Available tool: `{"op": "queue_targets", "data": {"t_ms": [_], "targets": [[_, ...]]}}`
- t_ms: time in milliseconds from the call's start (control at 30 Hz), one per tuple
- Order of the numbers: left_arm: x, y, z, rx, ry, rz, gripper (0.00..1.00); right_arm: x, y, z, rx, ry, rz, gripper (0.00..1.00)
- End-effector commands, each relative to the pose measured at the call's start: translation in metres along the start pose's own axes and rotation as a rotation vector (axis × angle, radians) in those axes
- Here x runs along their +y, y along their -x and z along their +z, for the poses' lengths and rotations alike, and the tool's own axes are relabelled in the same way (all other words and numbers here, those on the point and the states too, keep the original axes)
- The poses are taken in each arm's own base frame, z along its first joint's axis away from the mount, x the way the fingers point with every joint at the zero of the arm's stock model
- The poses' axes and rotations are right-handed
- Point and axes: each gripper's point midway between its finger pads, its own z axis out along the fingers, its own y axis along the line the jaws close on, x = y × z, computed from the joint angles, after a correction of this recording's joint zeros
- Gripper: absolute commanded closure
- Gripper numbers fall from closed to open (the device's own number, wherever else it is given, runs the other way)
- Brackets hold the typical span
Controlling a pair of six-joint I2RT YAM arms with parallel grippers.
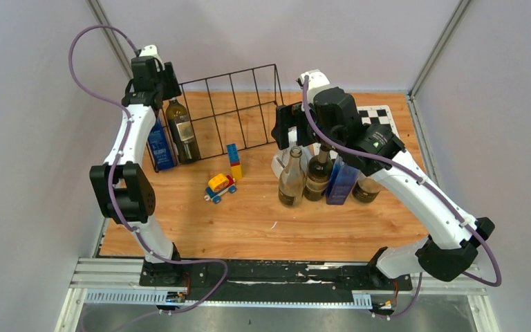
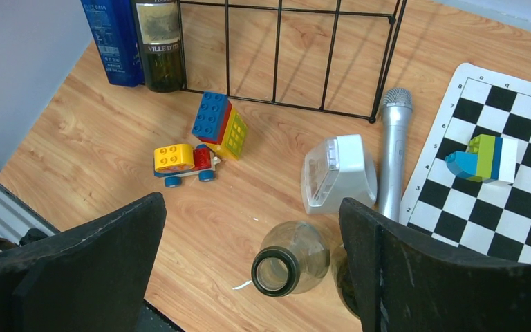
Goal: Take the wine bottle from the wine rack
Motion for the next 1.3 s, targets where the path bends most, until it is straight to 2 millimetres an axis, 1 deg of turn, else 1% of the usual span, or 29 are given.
{"op": "queue_targets", "data": {"t_ms": [0, 100, 267, 400, 567, 667, 867, 1000, 1033, 1067, 1100, 1133, 1200, 1267], "targets": [[0.003, 0.014, 0.008, -0.037, -0.002, 0.015, 0.34, 0.004, 0.009, -0.009, -0.021, 0.027, 0.025, 0.03], [0.006, 0.003, 0.019, -0.011, 0.01, 0.022, 0.38, 0.004, 0.007, -0.014, -0.024, 0.031, 0.025, 0.02], [0.013, -0.008, 0.033, 0.004, 0.032, 0.037, 0.4, 0.002, 0.002, -0.017, -0.017, 0.032, 0.027, 0.03], [0.011, -0.008, 0.042, -0.015, 0.019, 0.055, 0.44, 0.001, 0.001, -0.02, -0.019, 0.031, 0.028, 0.03], [0.014, -0.009, 0.05, -0.02, 0.026, 0.07, 0.5, -0.001, -0.002, -0.022, -0.017, 0.027, 0.032, 0.03], [0.015, -0.013, 0.054, -0.01, 0.029, 0.081, 0.54, 0.0, -0.005, -0.021, -0.007, 0.032, 0.032, 0.03], [0.017, -0.02, 0.061, 0.002, 0.031, 0.086, 0.55, -0.002, -0.006, -0.023, -0.007, 0.026, 0.029, 0.03], [0.016, -0.019, 0.062, -0.001, 0.028, 0.089, 0.57, -0.003, -0.007, -0.024, -0.006, 0.024, 0.025, 0.03], [0.015, -0.018, 0.062, -0.002, 0.025, 0.089, 0.6, -0.003, -0.007, -0.024, -0.006, 0.022, 0.025, 0.03], [0.015, -0.018, 0.061, -0.003, 0.021, 0.089, 0.67, -0.003, -0.007, -0.023, -0.006, 0.022, 0.025, 0.03], [0.015, -0.017, 0.061, -0.004, 0.019, 0.089, 0.7, -0.004, -0.008, -0.023, -0.004, 0.019, 0.024, 0.03], [0.013, -0.015, 0.059, -0.008, 0.014, 0.089, 0.77, -0.003, -0.008, -0.023, -0.003, 0.021, 0.024, 0.03], [0.011, -0.012, 0.055, -0.018, 0.005, 0.09, 0.85, -0.004, -0.007, -0.023, -0.006, 0.019, 0.022, 0.03], [0.009, -0.007, 0.05, -0.028, -0.01, 0.091, 0.91, -0.004, -0.008, -0.023, -0.005, 0.02, 0.02, 0.03]]}}
